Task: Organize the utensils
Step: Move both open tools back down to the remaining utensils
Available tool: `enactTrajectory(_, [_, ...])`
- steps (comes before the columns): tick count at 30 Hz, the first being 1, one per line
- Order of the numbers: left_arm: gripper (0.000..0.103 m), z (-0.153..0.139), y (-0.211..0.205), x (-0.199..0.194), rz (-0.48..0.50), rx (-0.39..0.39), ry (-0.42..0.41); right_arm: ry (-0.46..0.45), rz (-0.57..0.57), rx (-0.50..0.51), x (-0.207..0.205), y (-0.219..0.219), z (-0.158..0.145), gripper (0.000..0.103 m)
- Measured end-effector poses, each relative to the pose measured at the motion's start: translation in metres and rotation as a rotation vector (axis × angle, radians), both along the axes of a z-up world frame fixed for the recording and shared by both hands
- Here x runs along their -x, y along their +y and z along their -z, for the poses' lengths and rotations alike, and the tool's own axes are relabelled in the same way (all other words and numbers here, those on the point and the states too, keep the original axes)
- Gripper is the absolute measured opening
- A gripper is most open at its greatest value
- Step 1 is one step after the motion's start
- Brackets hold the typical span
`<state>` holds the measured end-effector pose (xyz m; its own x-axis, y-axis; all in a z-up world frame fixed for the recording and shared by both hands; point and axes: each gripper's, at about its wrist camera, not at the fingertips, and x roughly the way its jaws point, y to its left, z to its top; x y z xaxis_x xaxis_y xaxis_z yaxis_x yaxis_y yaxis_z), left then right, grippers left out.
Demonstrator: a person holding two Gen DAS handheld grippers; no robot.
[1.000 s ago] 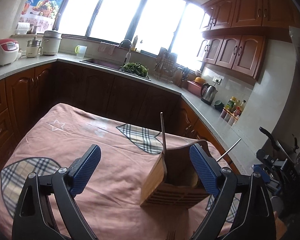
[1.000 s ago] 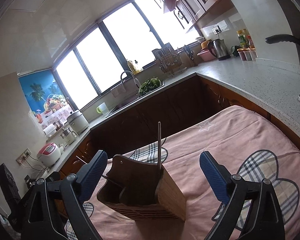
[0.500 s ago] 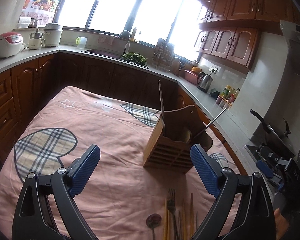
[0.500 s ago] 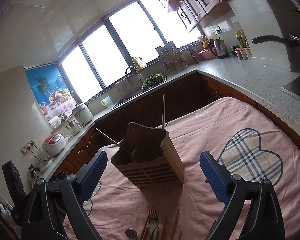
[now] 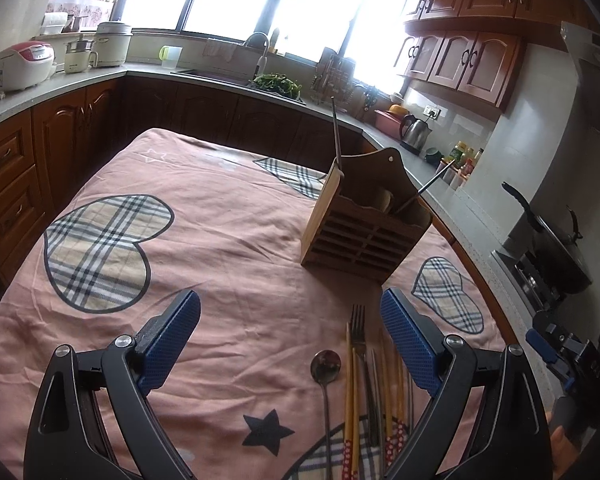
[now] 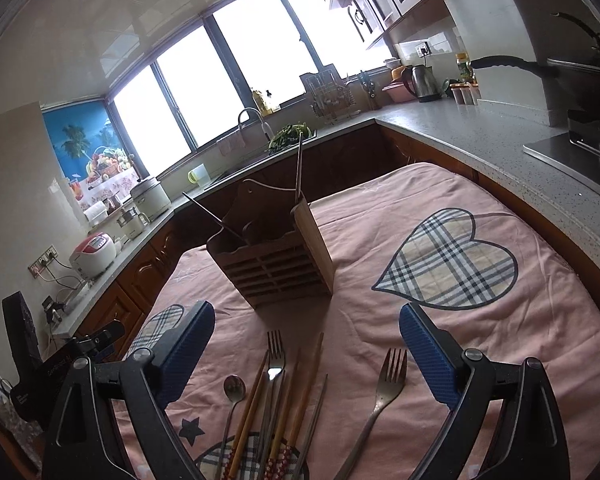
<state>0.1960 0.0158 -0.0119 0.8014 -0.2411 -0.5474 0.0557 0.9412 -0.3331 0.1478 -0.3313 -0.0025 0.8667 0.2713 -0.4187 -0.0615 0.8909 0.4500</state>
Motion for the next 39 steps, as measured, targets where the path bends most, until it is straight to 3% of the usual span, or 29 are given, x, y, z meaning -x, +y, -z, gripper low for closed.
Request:
enactTrajectory(11, [0.094,0.023,-0.005,0.012,0.018,-0.014,0.065,0.061,0.002,0.025,0.017,0.0,0.026,0.094])
enactTrajectory(22, [0.094,0.033,-0.015,0.002,0.074,-0.062,0.101,0.091,-0.023,0.033,0.01,0.008,0.033,0.089])
enactTrajectory(39, [0.081,0.077,-0.053,-0.036,0.227,-0.16,0.243,0.244,-0.091,0.05,-0.033,0.035,0.071,0.041])
